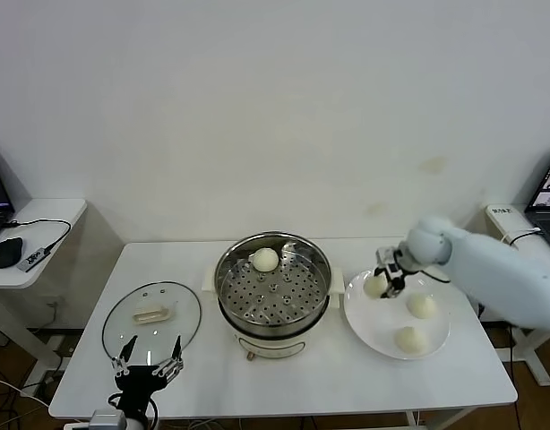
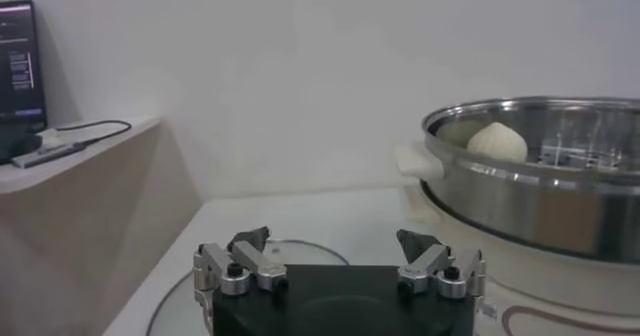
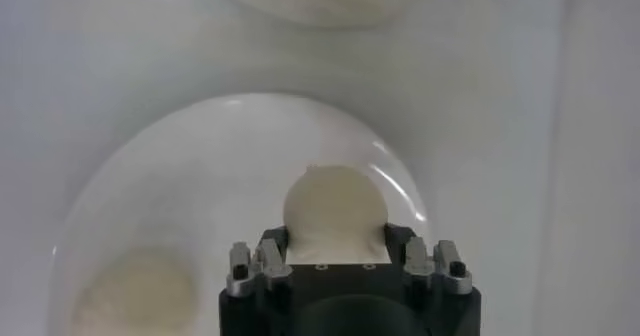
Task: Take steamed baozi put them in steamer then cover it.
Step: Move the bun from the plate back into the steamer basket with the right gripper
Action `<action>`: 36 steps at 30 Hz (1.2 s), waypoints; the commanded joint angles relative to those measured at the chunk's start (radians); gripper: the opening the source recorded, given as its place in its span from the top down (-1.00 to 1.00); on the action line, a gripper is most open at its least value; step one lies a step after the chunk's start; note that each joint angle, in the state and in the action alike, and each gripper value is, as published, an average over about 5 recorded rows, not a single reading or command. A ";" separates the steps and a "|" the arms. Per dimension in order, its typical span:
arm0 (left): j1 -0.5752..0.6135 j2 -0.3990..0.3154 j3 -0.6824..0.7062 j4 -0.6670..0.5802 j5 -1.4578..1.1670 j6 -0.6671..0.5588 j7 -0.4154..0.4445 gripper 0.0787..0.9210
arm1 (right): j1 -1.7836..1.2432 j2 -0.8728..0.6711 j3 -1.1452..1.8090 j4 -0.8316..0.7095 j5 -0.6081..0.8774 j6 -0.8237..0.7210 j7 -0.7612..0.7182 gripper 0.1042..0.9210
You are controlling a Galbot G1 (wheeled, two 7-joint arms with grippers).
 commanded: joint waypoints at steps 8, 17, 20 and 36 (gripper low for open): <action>-0.002 0.006 0.005 -0.013 -0.001 0.002 0.000 -0.77 | 0.583 0.082 -0.307 0.215 0.424 -0.178 0.050 -0.24; 0.003 0.009 -0.025 -0.018 0.000 -0.001 -0.002 -0.77 | 0.457 0.379 -0.261 0.162 0.613 -0.313 0.200 -0.24; 0.007 0.012 -0.038 -0.021 -0.001 -0.002 -0.002 -0.77 | 0.398 0.468 -0.252 0.108 0.615 -0.332 0.227 -0.24; 0.018 -0.003 -0.055 -0.030 0.000 -0.006 -0.004 -0.77 | 0.233 0.721 -0.256 -0.119 0.555 -0.387 0.245 -0.24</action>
